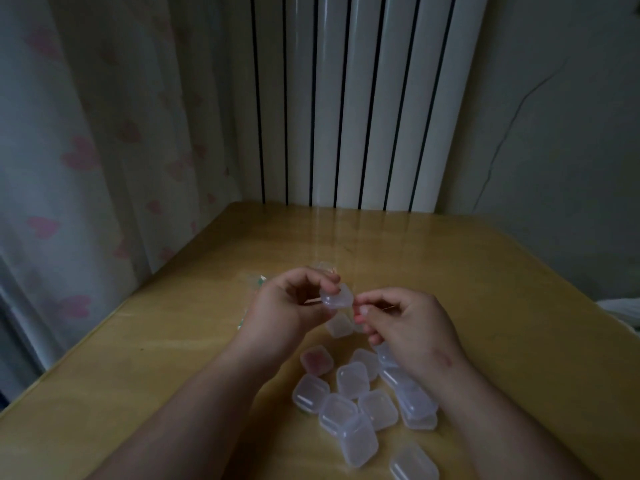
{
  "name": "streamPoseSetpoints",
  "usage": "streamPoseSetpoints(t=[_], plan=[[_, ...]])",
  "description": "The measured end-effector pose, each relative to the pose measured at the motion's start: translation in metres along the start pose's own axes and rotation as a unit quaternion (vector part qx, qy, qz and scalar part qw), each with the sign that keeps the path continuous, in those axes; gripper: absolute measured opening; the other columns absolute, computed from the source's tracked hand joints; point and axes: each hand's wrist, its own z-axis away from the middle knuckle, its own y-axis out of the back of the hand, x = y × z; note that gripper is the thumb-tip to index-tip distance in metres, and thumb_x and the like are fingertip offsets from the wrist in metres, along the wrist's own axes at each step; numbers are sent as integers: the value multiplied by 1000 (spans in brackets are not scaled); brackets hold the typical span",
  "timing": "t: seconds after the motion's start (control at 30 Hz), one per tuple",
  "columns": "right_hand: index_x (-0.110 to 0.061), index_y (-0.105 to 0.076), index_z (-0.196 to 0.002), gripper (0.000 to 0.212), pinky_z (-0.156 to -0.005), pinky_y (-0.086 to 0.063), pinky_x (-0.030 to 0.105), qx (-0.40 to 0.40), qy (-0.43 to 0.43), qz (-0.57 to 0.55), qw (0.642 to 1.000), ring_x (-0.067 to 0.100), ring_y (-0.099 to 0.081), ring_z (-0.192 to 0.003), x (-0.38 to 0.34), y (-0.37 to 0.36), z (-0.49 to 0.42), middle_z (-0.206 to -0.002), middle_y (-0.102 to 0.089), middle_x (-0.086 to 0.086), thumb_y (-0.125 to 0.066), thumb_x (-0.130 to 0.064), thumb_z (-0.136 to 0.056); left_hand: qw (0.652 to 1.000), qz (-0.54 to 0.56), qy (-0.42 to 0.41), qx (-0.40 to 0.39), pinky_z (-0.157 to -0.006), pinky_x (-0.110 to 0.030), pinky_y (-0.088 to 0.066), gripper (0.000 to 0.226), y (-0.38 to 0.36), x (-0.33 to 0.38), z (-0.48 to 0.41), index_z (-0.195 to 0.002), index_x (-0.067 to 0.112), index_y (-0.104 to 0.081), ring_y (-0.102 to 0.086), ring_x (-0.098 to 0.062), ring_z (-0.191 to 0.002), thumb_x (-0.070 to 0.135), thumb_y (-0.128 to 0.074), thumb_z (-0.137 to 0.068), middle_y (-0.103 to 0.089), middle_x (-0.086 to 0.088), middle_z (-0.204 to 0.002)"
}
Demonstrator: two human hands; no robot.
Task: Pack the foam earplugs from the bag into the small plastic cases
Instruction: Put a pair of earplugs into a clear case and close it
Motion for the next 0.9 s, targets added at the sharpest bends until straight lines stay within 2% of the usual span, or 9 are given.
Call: streamPoseSetpoints(t=[0.17,0.3,0.43,0.5,0.57,0.63,0.73,0.83,0.9], plan=[[-13,-76,-88,10,-62,-51,23,-41,-38,-72,996,9,-66,-65,-2,-1,2,-73,-74,4,-67,-17,-88,999,-8,-20,25,-81,-23,-57,41,-2,1,1,-66,17,-70,-70,-5,-92,-24,-66,-71,-72,-1,-100],[-14,-77,-88,15,-62,-53,22,-28,-38,-65,997,7,-65,-64,0,-2,1,-73,-73,2,-68,-26,-88,998,-49,-29,10,-91,-39,-56,53,1,-5,0,-70,32,-75,-69,-10,-103,-20,-70,-71,-72,2,-108],[-19,-77,-81,16,-64,-57,26,-4,-29,-48,998,11,-67,-66,2,-2,0,-73,-73,1,-67,-29,-88,999,-51,-16,2,-95,-50,-54,37,-1,-6,1,-94,35,-74,-70,-24,-101,15,-81,-63,-74,0,-106],[-21,-77,-81,17,-65,-58,28,2,-25,-37,999,13,-68,-68,2,-2,-1,-74,-74,0,-67,-31,-88,998,-66,-22,11,-96,-54,-53,38,-1,-8,-1,-95,37,-73,-70,-28,-100,34,-82,-57,-74,-1,-104],[-22,-77,-85,14,-66,-58,28,2,-25,-33,999,13,-69,-69,2,-2,-1,-74,-74,-2,-67,-31,-88,994,-106,-34,17,-93,-54,-54,39,0,-10,-2,-95,40,-72,-70,-25,-97,43,-79,-57,-74,3,-101],[-21,-77,-89,14,-67,-58,29,-1,-31,-33,999,12,-69,-68,3,-1,-1,-74,-74,-2,-69,-32,-86,989,-141,-38,14,-89,-51,-56,38,0,-10,-2,-96,37,-70,-71,-18,-94,44,-79,-60,-74,5,-99],[-22,-77,-89,12,-65,-57,26,-3,-37,-29,999,11,-68,-67,2,-1,-2,-74,-74,-2,-71,-31,-85,982,-184,-50,13,-84,-47,-59,30,0,-11,-1,-97,31,-70,-72,-13,-89,32,-84,-70,-74,5,-95],[-22,-77,-86,11,-62,-56,26,6,-39,-23,999,10,-65,-65,0,-3,-2,-72,-73,-1,-72,-31,-84,979,-192,-56,25,-80,-44,-60,28,0,-12,-2,-94,31,-68,-72,-14,-85,36,-81,-69,-73,3,-90],[-21,-77,-80,10,-62,-54,29,16,-33,-23,999,11,-62,-62,-2,-4,-2,-70,-72,1,-72,-30,-83,980,-188,-54,29,-78,-41,-59,26,-1,-12,-2,-96,30,-68,-71,-14,-85,28,-81,-74,-72,4,-89]])
